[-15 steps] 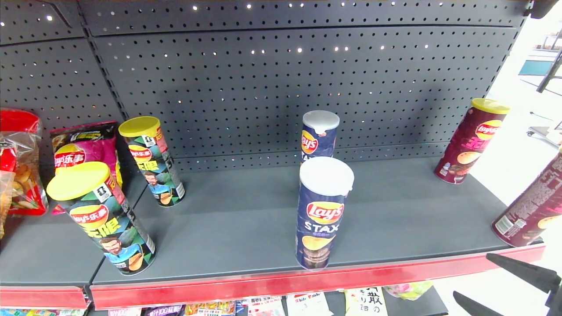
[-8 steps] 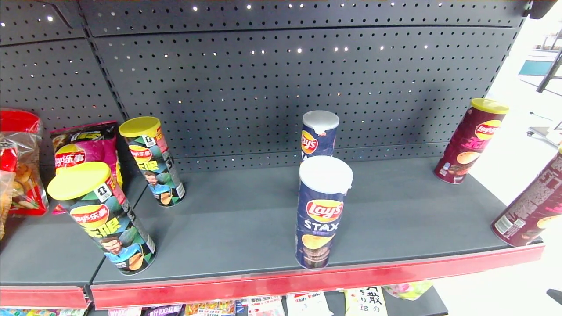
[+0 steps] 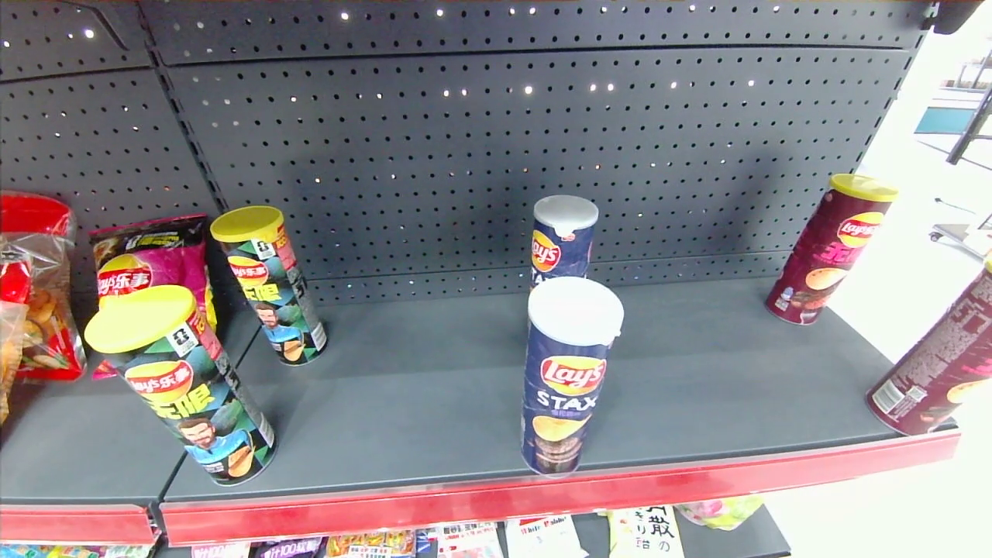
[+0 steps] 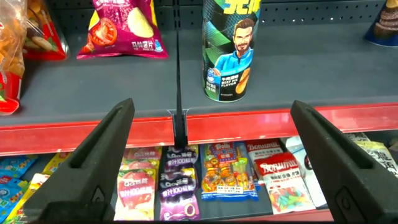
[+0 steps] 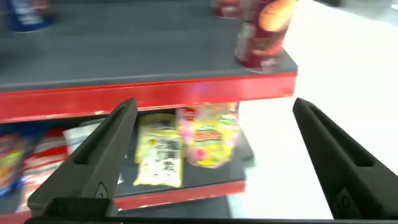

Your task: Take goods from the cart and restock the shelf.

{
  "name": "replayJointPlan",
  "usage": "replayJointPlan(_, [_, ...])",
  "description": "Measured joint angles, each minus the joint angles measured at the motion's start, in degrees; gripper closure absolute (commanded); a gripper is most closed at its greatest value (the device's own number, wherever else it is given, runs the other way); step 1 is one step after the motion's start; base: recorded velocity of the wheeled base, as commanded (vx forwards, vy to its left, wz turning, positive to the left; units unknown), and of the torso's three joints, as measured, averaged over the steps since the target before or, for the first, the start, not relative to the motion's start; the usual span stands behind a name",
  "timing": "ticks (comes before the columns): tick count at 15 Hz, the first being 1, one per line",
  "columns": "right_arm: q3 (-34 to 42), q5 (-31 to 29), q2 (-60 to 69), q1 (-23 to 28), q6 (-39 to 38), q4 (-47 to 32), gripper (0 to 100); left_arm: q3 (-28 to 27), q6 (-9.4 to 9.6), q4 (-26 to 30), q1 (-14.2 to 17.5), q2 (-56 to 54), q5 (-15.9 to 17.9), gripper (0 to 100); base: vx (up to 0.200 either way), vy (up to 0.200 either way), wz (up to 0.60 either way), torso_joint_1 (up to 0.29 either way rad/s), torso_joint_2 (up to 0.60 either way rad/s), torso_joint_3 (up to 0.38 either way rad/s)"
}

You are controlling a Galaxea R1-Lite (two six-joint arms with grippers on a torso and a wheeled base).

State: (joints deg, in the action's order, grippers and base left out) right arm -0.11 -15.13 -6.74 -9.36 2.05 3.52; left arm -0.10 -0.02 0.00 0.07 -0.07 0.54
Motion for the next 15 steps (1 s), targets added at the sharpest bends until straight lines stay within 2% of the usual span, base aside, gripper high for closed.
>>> replayJointPlan(2, [-1.7, -2.8, -2.0, 1.1, 1.0, 0.0, 0, 0.0, 0.0, 0.0, 0.0, 0.0, 0.0, 0, 0.0, 0.0, 0.0, 0.0, 0.0, 0.0])
replayJointPlan(5, [-3.0, -4.9, -5.8, 6.9, 2.4, 0.1, 0, 0.0, 0.0, 0.0, 0.0, 0.0, 0.0, 0, 0.0, 0.0, 0.0, 0.0, 0.0, 0.0])
replayJointPlan(7, [-1.6, -0.4, -3.8, 8.7, 3.1, 0.1, 0, 0.0, -0.02, 0.0, 0.0, 0.0, 0.0, 0, 0.0, 0.0, 0.0, 0.0, 0.0, 0.0])
replayJointPlan(9, [-0.6, 13.8, -0.7, 8.2, 2.6, 0.0, 0, 0.0, -0.02, 0.0, 0.0, 0.0, 0.0, 0, 0.0, 0.0, 0.0, 0.0, 0.0, 0.0])
replayJointPlan(10, [-0.4, 16.2, 1.2, 8.3, 1.8, -2.0, 0, 0.0, 0.02, 0.0, 0.0, 0.0, 0.0, 0, 0.0, 0.0, 0.0, 0.0, 0.0, 0.0])
replayJointPlan(11, [-0.2, 16.5, 3.0, 8.7, 0.2, -4.5, 0, 0.0, 0.02, 0.0, 0.0, 0.0, 0.1, 0, 0.0, 0.0, 0.0, 0.0, 0.0, 0.0])
replayJointPlan(13, [0.0, 15.3, 5.2, 9.3, -3.5, -3.3, 0, 0.0, 0.05, 0.0, 0.0, 0.0, 0.1, 0, 0.0, 0.0, 0.0, 0.0, 0.0, 0.0])
replayJointPlan(15, [0.1, 15.1, 6.1, 9.3, -1.1, -3.2, 0, 0.0, -0.16, 0.0, 0.0, 0.0, 1.3, 0, 0.0, 0.0, 0.0, 0.0, 0.0, 0.0])
